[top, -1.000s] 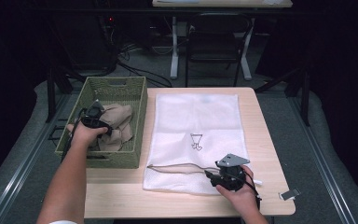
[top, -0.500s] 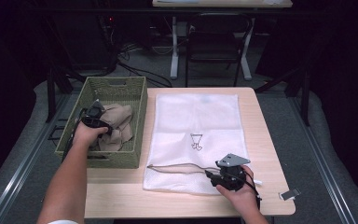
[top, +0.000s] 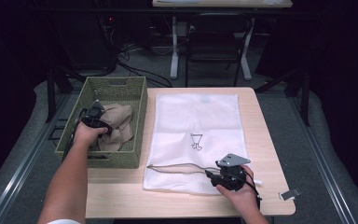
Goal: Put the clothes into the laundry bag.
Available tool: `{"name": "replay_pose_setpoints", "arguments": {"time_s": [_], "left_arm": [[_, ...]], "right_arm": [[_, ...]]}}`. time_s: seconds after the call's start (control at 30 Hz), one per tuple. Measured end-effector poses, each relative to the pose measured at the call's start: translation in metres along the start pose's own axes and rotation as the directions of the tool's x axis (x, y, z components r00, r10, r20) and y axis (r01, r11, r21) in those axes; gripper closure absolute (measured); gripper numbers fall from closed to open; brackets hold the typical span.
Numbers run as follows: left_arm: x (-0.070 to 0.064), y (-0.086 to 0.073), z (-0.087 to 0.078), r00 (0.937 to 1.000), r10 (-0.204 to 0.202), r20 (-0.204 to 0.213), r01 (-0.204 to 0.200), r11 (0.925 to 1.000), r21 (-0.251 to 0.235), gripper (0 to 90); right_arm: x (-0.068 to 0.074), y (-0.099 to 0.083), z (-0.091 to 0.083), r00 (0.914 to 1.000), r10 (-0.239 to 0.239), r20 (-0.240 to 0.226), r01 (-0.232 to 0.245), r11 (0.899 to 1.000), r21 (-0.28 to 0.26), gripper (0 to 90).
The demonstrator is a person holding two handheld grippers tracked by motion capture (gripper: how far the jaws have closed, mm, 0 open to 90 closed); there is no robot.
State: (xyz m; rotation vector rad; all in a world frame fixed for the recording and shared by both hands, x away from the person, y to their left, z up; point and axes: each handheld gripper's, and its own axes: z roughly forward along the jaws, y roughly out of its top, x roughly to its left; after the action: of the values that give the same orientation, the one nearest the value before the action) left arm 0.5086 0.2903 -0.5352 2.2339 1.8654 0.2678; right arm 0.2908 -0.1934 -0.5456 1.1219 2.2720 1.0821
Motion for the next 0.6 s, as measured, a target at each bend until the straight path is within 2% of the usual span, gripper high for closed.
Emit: {"name": "replay_pose_setpoints", "arguments": {"time_s": [0.33, 0.6], "left_arm": [[0.0014, -0.0003, -0.0048, 0.9996, -0.023, -0.015, 0.023, 0.9996, -0.017, 50.7], [0.0048, -0.0003, -0.0099, 0.9989, -0.046, -0.011, 0.045, 0.9985, -0.031, 58.8]], "right_arm": [[0.0, -0.0003, 0.0008, 1.0, -0.002, -0.002, 0.002, 1.0, 0.002, 43.9], [-0.0002, -0.0006, 0.0011, 1.0, 0.004, -0.001, -0.004, 1.0, 0.005, 43.9]]}}
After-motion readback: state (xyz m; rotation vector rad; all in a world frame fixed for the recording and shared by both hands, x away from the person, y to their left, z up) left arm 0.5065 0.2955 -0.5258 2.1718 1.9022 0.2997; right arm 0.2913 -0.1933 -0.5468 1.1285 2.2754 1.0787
